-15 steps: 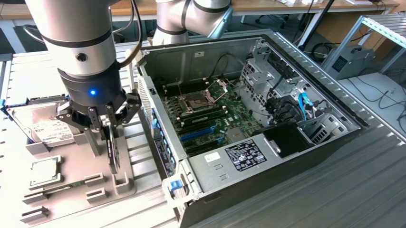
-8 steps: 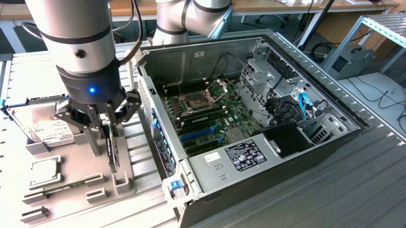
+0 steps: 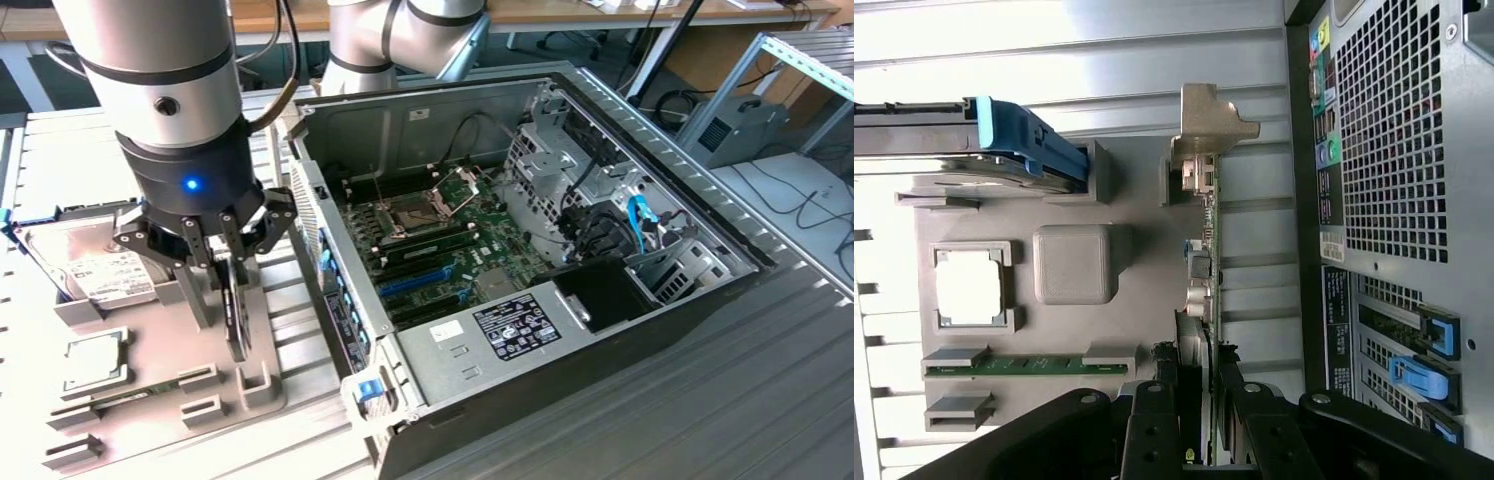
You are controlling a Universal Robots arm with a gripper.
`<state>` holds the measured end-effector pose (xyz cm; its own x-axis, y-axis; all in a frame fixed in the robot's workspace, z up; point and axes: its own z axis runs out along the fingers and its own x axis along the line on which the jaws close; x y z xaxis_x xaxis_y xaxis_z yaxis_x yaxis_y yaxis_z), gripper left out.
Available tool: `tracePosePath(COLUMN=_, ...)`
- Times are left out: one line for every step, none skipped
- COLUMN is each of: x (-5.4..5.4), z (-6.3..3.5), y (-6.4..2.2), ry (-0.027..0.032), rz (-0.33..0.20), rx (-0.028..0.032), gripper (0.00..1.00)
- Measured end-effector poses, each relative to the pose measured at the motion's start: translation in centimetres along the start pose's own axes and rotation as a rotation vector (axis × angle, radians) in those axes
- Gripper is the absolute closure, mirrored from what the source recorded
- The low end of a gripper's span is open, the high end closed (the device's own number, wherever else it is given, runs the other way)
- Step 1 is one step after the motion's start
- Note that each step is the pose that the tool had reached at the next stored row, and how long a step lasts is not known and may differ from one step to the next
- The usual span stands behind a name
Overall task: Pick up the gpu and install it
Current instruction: 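Pick up the gpu and move the gpu toward the slot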
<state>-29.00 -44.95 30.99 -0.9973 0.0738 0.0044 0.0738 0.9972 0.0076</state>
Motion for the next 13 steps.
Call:
tracePosePath(x=0.00, z=-0.05, y=0.00, ry=-0.0001, rz=0.000, rx=-0.0001, gripper=0.74)
tracePosePath(x=0.00, z=-0.13, y=0.00, ry=0.0000, rz=0.000, rx=0.0000, gripper=0.74)
tracePosePath(x=0.00, z=-0.19, y=0.00, ry=0.0000, rz=0.000, rx=0.0000, gripper=0.74)
tracePosePath(x=0.00, z=-0.24, y=0.00, ry=0.0000, rz=0.000, rx=0.0000, gripper=0.74)
tracePosePath(x=0.00, z=-0.29, y=0.00, ry=-0.0001, rz=0.000, rx=-0.0001, gripper=0.74)
tracePosePath(x=0.00, z=-0.35, y=0.00, ry=-0.0001, rz=0.000, rx=0.0000, gripper=0.74)
tracePosePath(x=0.00, z=-0.40, y=0.00, ry=0.0000, rz=0.000, rx=0.0000, gripper=0.74)
tracePosePath(x=0.00, z=-0.47, y=0.00, ry=-0.0001, rz=0.000, rx=-0.0001, gripper=0.74)
tracePosePath(x=0.00, z=-0.52, y=0.00, ry=-0.0001, rz=0.000, rx=0.0000, gripper=0.74)
tracePosePath(x=0.00, z=-0.58, y=0.00, ry=0.0000, rz=0.000, rx=0.0000, gripper=0.74)
tracePosePath(x=0.00, z=-0.62, y=0.00, ry=0.0000, rz=0.000, rx=0.0000, gripper=0.74)
tracePosePath(x=0.00, z=-0.73, y=0.01, ry=-0.0001, rz=0.000, rx=0.0000, gripper=0.74)
tracePosePath(x=0.00, z=-0.80, y=0.01, ry=0.0000, rz=0.000, rx=0.0000, gripper=0.74)
